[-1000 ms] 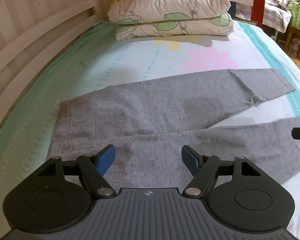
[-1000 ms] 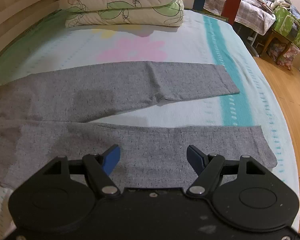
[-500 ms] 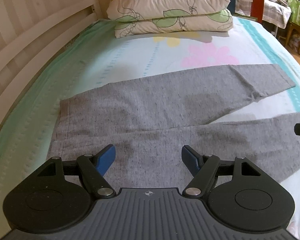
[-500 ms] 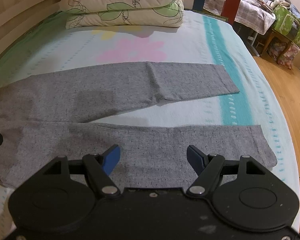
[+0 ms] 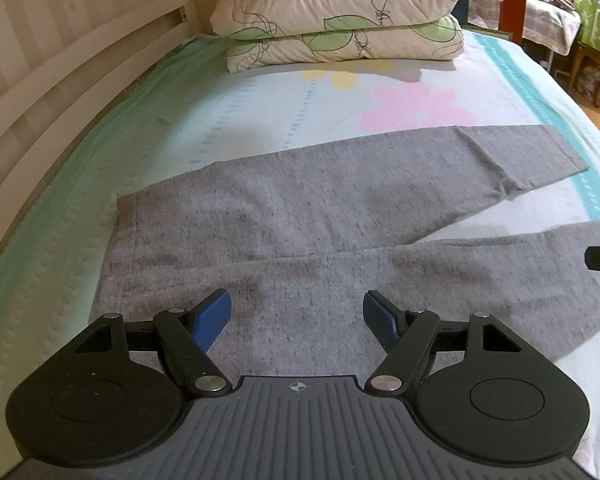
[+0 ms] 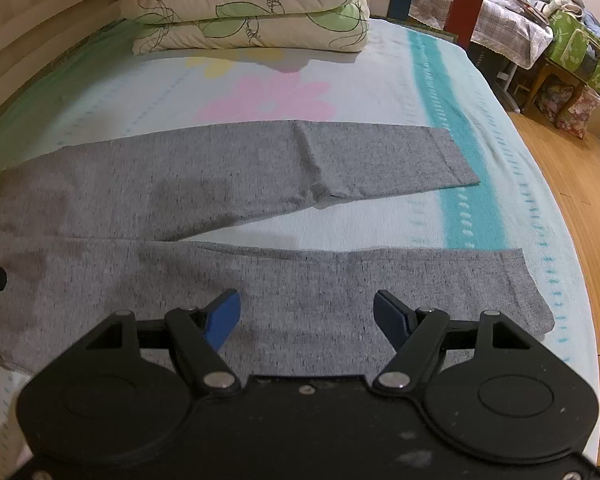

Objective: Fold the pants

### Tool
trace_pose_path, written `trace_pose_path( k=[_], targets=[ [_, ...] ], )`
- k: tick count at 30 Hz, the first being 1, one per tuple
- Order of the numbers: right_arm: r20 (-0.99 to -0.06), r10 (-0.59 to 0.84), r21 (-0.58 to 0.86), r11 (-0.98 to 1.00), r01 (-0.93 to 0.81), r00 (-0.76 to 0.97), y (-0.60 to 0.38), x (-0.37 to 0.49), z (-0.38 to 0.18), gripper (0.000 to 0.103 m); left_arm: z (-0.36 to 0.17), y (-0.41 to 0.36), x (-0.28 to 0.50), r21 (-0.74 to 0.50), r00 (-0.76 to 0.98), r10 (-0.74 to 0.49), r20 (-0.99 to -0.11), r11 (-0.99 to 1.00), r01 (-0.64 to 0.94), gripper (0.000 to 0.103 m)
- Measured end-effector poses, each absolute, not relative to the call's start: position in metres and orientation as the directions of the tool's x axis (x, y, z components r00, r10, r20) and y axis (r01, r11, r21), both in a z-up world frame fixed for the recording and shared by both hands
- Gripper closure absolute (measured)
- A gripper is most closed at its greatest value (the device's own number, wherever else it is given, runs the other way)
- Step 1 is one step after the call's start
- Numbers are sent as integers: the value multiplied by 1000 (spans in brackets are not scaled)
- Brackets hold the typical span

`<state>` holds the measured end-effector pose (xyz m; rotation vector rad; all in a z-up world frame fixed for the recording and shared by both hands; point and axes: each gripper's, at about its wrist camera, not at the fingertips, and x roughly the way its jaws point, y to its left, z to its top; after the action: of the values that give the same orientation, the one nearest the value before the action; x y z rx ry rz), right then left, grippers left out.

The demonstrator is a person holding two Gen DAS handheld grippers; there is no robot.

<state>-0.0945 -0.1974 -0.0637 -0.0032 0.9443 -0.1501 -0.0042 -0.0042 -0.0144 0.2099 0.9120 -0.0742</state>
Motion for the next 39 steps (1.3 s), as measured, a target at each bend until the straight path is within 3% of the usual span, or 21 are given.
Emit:
trace_pose_path(
  k=[15, 28, 39],
  targets=[
    [-805, -93, -70, 996, 61, 586, -191, -101, -64, 26, -6, -7, -16, 120, 618, -22, -786, 975, 187, 33],
    [-828, 15, 11, 1000, -10, 560, -185, -97, -79, 26, -7, -6, -9, 19, 583, -95, -807, 982, 186, 39],
    [-700, 131, 30, 987, -155, 702, -166, -97, -80, 26, -15, -10, 11, -31, 584, -121, -803, 986, 163, 40]
  ],
)
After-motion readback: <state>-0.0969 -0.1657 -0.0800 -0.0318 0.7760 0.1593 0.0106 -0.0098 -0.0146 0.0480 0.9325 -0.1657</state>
